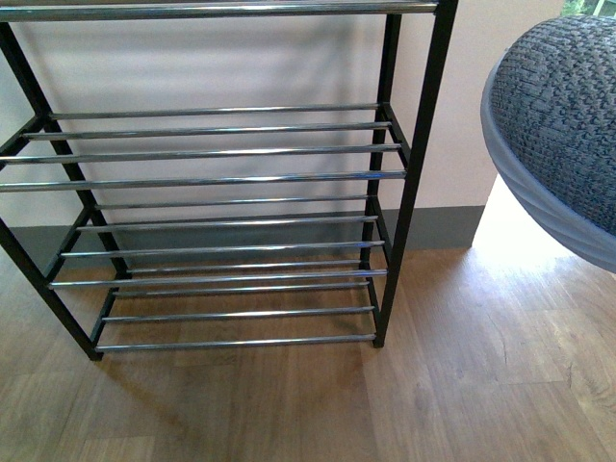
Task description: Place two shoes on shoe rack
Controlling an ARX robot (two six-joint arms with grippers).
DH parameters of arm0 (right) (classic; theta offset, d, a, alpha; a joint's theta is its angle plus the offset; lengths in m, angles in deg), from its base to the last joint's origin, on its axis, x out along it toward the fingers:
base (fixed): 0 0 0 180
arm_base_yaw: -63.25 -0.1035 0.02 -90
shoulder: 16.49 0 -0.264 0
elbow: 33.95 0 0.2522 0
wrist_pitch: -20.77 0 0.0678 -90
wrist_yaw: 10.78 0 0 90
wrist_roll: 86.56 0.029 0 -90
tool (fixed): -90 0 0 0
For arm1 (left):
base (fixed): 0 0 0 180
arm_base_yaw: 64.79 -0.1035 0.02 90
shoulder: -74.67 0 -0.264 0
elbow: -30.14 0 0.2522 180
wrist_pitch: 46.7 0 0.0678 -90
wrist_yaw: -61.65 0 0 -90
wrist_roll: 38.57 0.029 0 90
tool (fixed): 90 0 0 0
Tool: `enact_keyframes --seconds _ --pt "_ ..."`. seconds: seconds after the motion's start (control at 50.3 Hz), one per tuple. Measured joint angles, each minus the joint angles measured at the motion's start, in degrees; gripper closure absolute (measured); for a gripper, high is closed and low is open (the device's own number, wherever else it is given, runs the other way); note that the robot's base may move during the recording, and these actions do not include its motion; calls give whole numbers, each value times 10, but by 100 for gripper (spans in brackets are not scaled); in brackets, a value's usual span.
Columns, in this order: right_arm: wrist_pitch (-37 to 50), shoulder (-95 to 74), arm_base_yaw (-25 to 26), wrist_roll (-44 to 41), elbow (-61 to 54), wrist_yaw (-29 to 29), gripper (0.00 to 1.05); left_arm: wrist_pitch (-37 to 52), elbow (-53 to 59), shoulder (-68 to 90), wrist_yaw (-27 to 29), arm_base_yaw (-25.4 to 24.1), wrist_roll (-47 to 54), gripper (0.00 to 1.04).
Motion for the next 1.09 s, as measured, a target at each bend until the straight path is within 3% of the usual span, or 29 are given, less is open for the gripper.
enact_keyframes --seconds 0.338,0.378,1.094 --pt "-1 -5 2 0 -2 5 103 0 6 2 -5 -3 0 103" --pt "0 -3 -2 0 -1 20 103 0 7 0 14 -3 0 103" --pt "-2 0 1 0 -3 7 103 0 5 0 0 -2 2 103"
